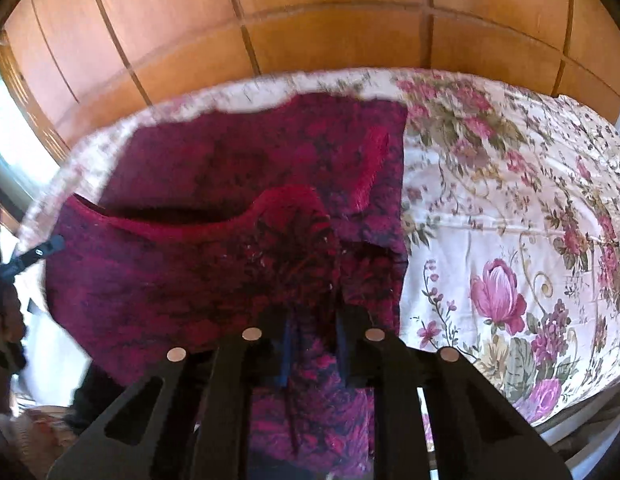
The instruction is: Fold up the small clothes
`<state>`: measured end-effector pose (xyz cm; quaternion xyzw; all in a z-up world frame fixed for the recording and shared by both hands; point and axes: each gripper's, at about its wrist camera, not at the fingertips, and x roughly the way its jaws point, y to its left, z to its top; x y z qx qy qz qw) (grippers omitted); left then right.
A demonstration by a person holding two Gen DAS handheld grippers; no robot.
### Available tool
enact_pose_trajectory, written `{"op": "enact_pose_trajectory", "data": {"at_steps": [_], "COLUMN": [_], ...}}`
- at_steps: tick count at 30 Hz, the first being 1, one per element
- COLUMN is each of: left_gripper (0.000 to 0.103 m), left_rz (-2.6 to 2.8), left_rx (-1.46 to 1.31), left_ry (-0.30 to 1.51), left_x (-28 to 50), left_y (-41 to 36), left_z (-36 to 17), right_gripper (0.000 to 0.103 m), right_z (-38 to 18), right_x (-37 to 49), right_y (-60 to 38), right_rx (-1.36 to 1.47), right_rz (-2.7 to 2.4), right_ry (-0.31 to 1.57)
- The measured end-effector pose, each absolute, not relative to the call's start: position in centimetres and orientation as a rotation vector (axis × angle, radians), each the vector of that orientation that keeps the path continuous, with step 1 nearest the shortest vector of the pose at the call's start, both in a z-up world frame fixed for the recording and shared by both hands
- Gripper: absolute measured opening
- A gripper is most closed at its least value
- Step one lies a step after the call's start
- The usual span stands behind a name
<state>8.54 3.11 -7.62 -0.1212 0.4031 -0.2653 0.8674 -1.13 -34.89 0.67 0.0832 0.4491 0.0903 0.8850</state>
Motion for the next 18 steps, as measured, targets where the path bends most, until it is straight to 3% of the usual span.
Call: {"op": "enact_pose_trajectory", "data": {"at_steps": [7, 18], "left_gripper": [0.013, 0.013], "left_rz": [-0.536, -0.414], "left_rx": [-0.278, -0.237], "left_ry": [0.743, 0.729], "left_x": [9.9, 20.9], "left_y": [3.3, 0.7], "left_z": [-4.3, -3.7], "right_gripper": [0.016, 0.016], "right_z": [4.3, 3.2], "right_x": [2.1, 14.2], "right_y": [-35.1, -36.0], "right_rx": [0.203, 0.235], "right_rz": [0.197, 0.06], "right_ry": [0.851, 0.826]}}
